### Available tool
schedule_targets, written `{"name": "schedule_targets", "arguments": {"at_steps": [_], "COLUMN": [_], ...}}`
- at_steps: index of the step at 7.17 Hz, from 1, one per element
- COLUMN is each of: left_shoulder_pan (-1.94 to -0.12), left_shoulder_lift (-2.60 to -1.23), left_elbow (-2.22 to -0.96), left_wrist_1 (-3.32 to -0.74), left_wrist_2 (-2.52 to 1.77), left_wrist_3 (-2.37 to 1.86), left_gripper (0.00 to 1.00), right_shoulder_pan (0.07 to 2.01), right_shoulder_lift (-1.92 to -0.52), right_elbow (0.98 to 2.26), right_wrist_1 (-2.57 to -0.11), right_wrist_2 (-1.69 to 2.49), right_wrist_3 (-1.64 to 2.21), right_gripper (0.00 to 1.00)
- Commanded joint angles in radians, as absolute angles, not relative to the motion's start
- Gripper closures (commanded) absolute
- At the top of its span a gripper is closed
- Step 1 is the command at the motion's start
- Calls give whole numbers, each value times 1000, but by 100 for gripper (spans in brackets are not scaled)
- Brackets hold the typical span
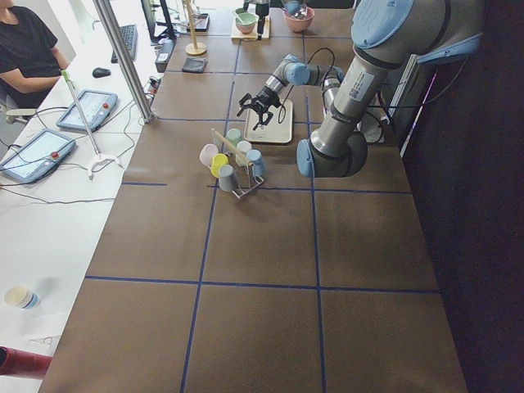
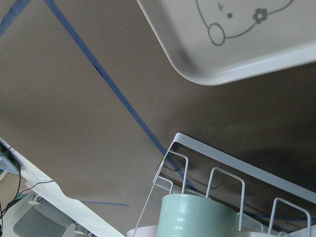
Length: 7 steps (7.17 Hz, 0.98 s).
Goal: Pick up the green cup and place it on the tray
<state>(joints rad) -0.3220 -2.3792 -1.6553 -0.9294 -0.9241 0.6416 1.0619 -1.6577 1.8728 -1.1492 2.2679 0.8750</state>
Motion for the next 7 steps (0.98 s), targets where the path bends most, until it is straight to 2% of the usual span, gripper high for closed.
{"name": "schedule_targets", "arguments": {"at_steps": [1,7], "left_shoulder_pan": [-301,-299], "left_shoulder_lift": [-2388,-2378], "left_elbow": [-1582,-1477], "left_wrist_1": [-856,-830], "left_wrist_2": [-832,-695], "left_wrist_3": [641,566], "left_gripper": [0,0], "right_shoulder_pan": [1063,1066], "right_shoulder_lift": [-1669,-1675], "right_elbow": [1871,1875], "right_wrist_1": [-1147,-1147], "right_wrist_2": [2269,2269], "right_wrist_3": [870,870], "right_gripper": [0,0]}}
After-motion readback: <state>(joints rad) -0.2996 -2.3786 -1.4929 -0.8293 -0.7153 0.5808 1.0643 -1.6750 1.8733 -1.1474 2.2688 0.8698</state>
